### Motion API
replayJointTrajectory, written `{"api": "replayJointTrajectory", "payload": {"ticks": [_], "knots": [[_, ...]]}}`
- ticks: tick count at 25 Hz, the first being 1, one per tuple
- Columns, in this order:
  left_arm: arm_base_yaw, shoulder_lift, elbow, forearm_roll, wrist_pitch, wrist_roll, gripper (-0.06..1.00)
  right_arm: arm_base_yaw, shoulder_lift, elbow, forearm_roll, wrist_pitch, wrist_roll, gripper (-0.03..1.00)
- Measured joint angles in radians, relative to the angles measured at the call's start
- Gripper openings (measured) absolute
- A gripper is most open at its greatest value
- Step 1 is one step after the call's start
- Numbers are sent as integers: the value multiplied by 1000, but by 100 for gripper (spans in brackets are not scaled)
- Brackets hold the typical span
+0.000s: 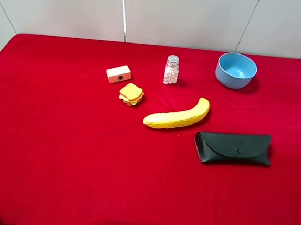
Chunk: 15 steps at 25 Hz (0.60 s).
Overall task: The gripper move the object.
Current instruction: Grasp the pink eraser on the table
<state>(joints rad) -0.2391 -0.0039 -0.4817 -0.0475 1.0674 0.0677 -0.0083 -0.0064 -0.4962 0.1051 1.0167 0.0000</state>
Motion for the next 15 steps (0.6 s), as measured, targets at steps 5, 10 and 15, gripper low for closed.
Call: {"api": "replayJointTrajectory", "payload": {"ticks": [5,10,15], "knots": [[0,0,0,0,0,0,99,0,0,0,0,0,0,69],[0,0,0,0,0,0,99,0,0,0,0,0,0,69],[0,0,0,0,0,0,99,0,0,0,0,0,0,69]]}}
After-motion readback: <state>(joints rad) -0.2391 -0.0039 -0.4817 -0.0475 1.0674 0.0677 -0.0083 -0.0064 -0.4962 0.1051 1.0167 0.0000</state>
